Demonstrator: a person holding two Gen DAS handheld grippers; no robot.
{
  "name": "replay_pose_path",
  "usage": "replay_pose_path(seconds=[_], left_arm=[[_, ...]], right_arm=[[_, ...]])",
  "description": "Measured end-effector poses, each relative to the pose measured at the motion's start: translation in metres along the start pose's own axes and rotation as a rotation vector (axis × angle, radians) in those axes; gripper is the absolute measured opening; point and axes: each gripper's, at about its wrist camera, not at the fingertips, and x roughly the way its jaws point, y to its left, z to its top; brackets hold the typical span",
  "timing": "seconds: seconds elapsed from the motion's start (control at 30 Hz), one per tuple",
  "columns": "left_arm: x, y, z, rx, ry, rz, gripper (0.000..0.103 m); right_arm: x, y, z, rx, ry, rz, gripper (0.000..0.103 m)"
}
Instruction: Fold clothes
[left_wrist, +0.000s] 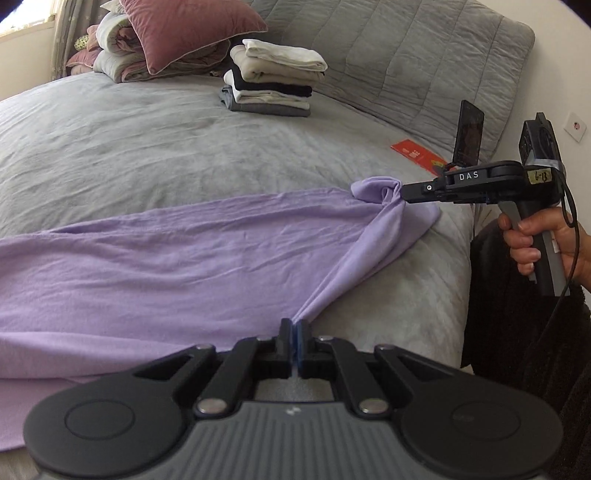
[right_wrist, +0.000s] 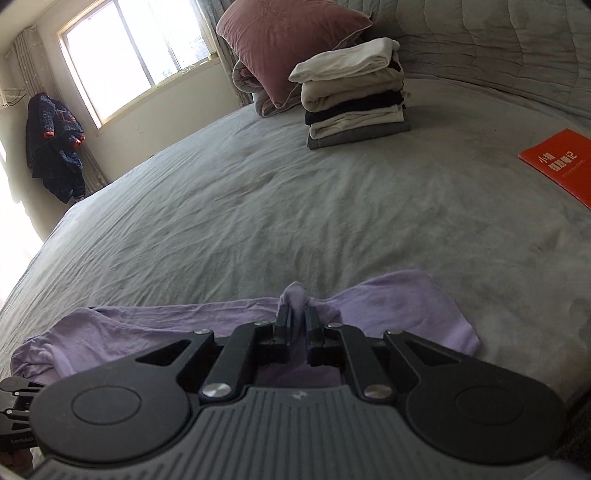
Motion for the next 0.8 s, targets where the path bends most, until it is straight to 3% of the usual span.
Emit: replay_pose_path(seconds=[0.2, 0.27, 0.33, 0.37, 0.43, 0.47, 0.6, 0.67, 0.8], left_arm=[[-0.009, 0.002, 0.000, 0.002, 0.034, -0.047, 0.006], [-0.015, 0.005, 0.002, 0.001, 0.033, -0.046, 0.014], [-0.025, 0.010, 0.006, -0.001, 0.003, -0.005, 0.038], [-0.031, 0.014, 0.008, -0.007, -0.018, 0.021, 0.042], [-0.043, 0.026, 0.014, -0.050, -0.069, 0.067, 0.045], [-0.047, 0.034, 0.016, -0.079, -0.090, 0.085, 0.045], [-0.057, 0.063, 0.021, -0.188, -0.133, 0.191, 0.046], [-0.058, 0.077, 0.021, -0.250, -0.136, 0.241, 0.046], [-0.055, 0.106, 0.017, -0.385, -0.119, 0.330, 0.045]], right_arm=[[-0.013, -0.027, -0.007, 0.014, 0.014, -0.083, 0.016], [-0.015, -0.028, -0.003, 0.010, 0.015, -0.070, 0.016], [-0.015, -0.026, 0.001, -0.001, 0.020, -0.043, 0.018], [-0.012, -0.021, 0.003, -0.015, 0.027, -0.018, 0.020], [-0.007, -0.012, 0.008, -0.042, 0.040, 0.030, 0.036], [-0.003, -0.006, 0.009, -0.054, 0.052, 0.062, 0.039], [0.021, 0.024, 0.016, -0.098, 0.131, 0.233, 0.040], [0.042, 0.043, 0.022, -0.120, 0.210, 0.352, 0.040], [0.081, 0.077, 0.034, -0.198, 0.315, 0.503, 0.040]])
